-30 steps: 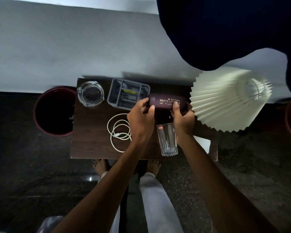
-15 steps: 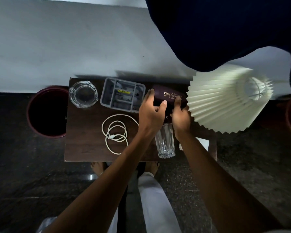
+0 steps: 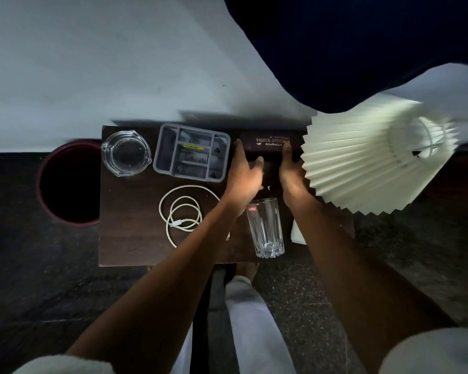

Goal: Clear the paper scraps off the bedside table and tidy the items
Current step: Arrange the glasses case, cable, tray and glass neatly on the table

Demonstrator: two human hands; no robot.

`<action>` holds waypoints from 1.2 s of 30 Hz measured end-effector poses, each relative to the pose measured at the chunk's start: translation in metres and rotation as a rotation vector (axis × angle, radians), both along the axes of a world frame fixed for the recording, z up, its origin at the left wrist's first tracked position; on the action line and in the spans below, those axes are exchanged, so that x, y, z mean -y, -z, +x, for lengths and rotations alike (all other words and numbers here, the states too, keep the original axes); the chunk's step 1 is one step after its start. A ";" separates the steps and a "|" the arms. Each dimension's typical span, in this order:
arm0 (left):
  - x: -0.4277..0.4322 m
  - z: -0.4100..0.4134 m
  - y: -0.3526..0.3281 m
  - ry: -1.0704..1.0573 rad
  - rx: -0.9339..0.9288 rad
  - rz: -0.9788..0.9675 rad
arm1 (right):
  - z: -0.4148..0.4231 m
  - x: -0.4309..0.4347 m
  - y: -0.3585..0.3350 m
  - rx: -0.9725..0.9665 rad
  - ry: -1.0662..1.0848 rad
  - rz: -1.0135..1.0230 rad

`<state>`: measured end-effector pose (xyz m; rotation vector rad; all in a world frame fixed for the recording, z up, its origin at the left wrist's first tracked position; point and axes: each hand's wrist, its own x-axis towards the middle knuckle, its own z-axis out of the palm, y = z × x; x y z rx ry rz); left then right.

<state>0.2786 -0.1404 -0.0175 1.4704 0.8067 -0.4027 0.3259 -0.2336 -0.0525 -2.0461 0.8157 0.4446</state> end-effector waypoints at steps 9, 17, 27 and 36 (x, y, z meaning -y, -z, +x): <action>-0.005 0.003 0.009 0.048 -0.046 0.010 | 0.007 0.004 0.007 0.018 -0.074 -0.079; -0.007 0.000 0.017 0.055 -0.037 0.042 | 0.003 0.005 0.001 0.028 -0.128 -0.124; 0.005 -0.016 0.023 0.192 0.106 0.306 | -0.025 0.001 -0.027 0.314 -0.212 -0.402; 0.013 -0.039 0.003 0.295 0.204 0.414 | -0.062 0.018 -0.041 0.361 -0.368 -0.200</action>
